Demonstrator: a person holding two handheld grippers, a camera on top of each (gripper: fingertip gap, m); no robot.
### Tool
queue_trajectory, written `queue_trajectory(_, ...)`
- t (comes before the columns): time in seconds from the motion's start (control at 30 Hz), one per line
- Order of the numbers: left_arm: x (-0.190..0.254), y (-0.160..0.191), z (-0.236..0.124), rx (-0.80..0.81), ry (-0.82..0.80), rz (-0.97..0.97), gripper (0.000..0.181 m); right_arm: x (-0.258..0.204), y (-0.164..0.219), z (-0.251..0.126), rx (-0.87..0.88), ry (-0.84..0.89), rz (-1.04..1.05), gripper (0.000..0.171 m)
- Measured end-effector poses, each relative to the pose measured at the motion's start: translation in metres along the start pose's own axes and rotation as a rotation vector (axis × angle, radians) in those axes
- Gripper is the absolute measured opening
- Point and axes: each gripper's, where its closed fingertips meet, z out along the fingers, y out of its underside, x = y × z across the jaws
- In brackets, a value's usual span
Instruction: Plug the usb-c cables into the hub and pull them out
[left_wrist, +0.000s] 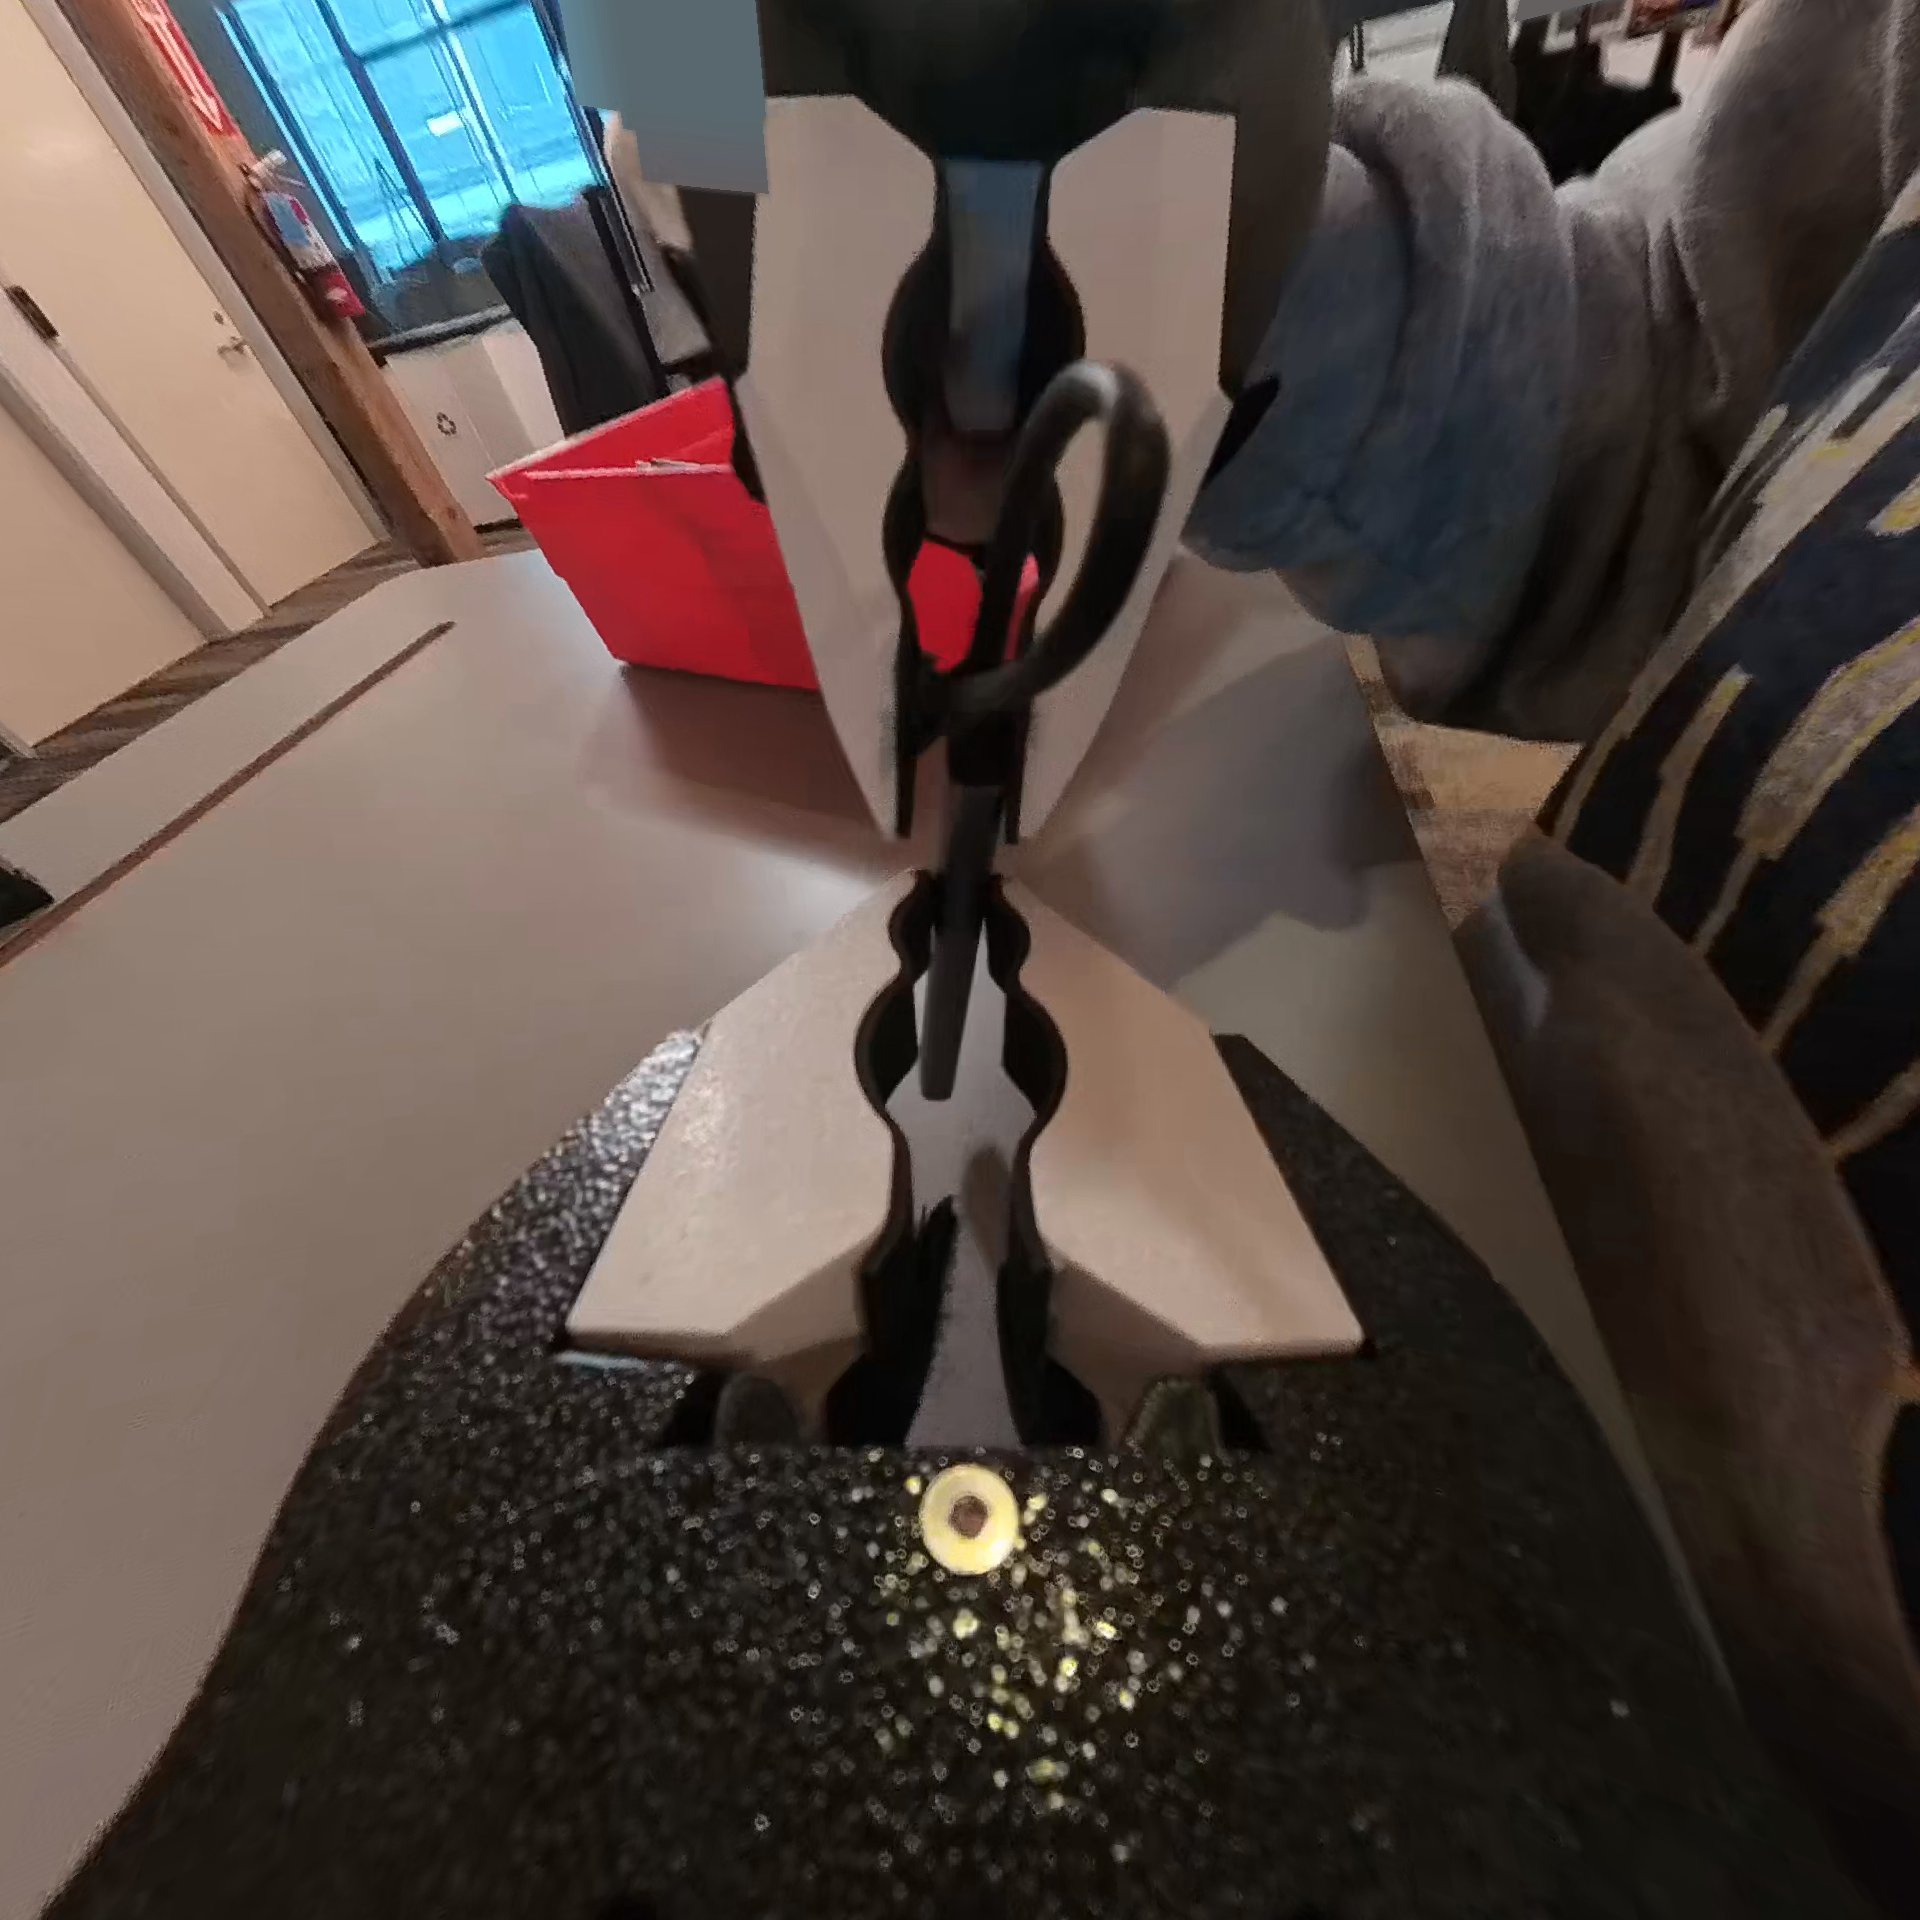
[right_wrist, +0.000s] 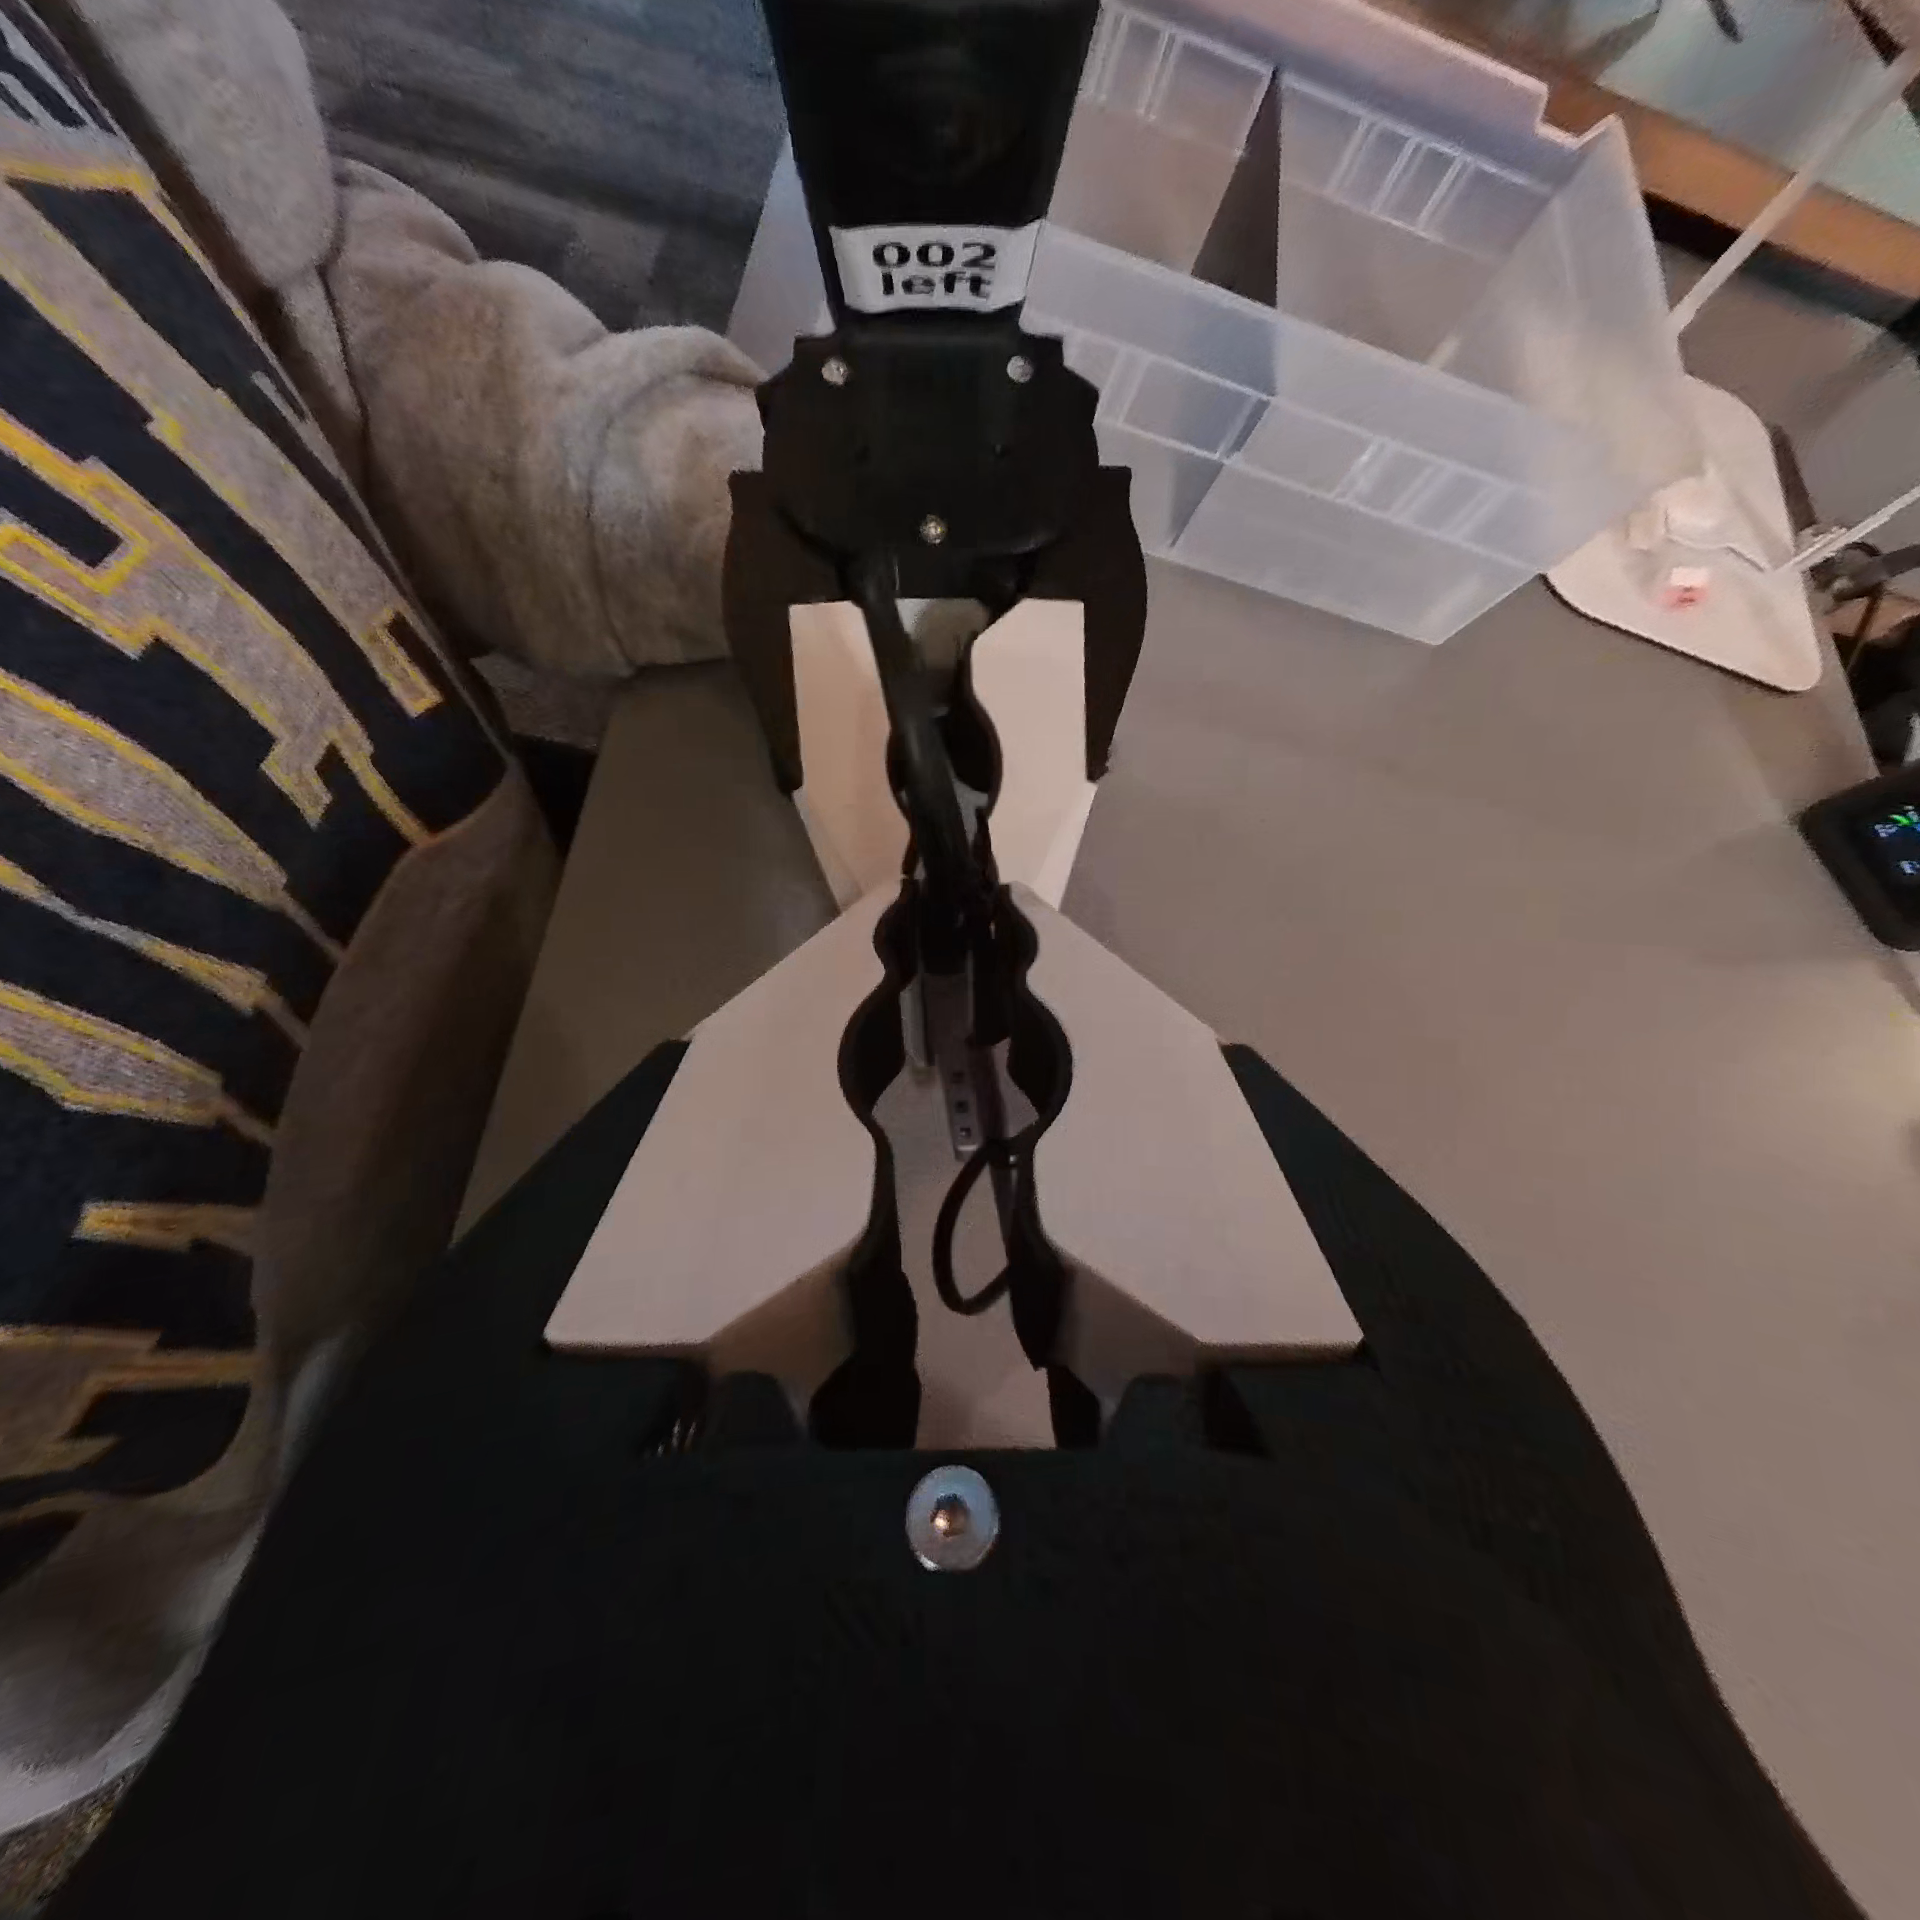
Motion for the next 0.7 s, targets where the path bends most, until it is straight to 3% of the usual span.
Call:
queue_trajectory(0.13, -0.01, -0.017, -0.009, 0.115, -0.033, -0.052, 0.021, 0.016, -0.005, -0.037, 0.032, 0.107, -0.013, 0.012)
queue_trajectory(0.27, -0.029, -0.021, -0.02, 0.164, -0.132, -0.102, 0.031, 0.084, 0.015, -0.147, -0.024, 0.511, 0.011, 0.011)
queue_trajectory(0.33, -0.036, -0.021, -0.022, 0.17, -0.16, -0.12, 0.03, 0.124, 0.054, -0.217, -0.134, 0.732, 0.109, 0.011)
queue_trajectory(0.4, -0.038, -0.019, -0.022, 0.161, -0.168, -0.14, 0.029, 0.147, 0.117, -0.274, -0.336, 0.857, 0.262, 0.011)
queue_trajectory(0.53, -0.044, -0.013, -0.023, 0.125, -0.207, -0.147, 0.029, 0.147, 0.214, -0.311, -0.605, 0.794, 0.518, 0.012)
queue_trajectory(0.7, -0.043, -0.017, -0.027, 0.148, -0.217, -0.106, 0.009, 0.126, 0.27, -0.298, -0.741, 0.625, 0.667, 0.013)
